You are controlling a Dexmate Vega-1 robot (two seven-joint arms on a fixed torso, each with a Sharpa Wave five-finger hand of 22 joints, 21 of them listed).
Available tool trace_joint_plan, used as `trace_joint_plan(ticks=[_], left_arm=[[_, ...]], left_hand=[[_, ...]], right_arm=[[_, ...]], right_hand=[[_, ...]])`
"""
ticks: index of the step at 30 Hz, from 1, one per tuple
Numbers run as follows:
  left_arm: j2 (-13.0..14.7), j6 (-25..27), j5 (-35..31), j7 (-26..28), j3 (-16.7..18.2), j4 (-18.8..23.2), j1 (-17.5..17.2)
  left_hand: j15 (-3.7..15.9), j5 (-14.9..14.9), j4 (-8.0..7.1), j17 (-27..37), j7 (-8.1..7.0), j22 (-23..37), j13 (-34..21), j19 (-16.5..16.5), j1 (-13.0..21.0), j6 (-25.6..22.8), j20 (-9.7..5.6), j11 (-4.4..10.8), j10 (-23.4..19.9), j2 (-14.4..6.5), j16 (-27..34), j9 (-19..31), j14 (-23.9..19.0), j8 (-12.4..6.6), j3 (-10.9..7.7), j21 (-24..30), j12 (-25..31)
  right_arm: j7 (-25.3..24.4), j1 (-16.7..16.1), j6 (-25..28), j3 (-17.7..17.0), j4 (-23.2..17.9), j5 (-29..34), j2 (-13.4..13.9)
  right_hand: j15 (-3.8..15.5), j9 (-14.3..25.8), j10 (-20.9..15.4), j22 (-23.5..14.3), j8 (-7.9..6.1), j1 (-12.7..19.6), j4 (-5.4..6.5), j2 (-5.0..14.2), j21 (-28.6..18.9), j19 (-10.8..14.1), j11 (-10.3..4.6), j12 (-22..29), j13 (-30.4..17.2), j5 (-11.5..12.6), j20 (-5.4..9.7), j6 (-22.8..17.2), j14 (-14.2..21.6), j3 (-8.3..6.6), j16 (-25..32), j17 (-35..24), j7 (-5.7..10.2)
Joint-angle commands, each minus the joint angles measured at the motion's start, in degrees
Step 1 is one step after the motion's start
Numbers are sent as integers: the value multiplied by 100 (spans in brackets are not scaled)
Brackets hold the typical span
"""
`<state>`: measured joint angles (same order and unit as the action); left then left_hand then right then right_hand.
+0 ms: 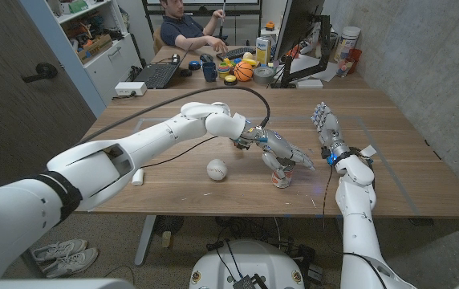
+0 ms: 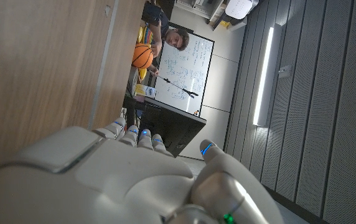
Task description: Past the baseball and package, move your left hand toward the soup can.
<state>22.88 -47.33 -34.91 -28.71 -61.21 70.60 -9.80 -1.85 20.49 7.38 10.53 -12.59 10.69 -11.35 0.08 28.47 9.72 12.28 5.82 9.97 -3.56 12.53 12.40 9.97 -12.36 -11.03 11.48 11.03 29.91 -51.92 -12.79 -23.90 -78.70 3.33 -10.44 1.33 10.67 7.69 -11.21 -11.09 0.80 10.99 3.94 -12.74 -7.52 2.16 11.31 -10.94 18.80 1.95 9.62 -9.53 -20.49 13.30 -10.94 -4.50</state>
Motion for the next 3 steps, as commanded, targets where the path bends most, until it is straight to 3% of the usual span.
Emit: trace_joint_plan(ticks=[1,3], left_arm=[[-104,-130,74,26,-80,-245,91],[-121,-151,102,6,-97,-285,104]], left_hand=[[7,19,21,36,-19,10,-11,59,62,741,14,-2,1106,-22,38,9,346,-48,6,33,26],[14,17,17,38,-19,10,-12,65,66,738,14,-4,1100,-25,39,10,345,-50,13,33,29]], right_arm=[[-30,66,-34,-10,114,15,32],[-41,69,-29,-8,117,26,33]], right_hand=[[4,16,22,-3,12,-30,2,651,-2,2,-7,-17,-9,20,350,81,-323,-14,-18,7,-15],[0,16,20,-2,13,-31,2,650,-1,-1,-6,-16,-9,20,352,82,-324,-12,-20,7,-15]])
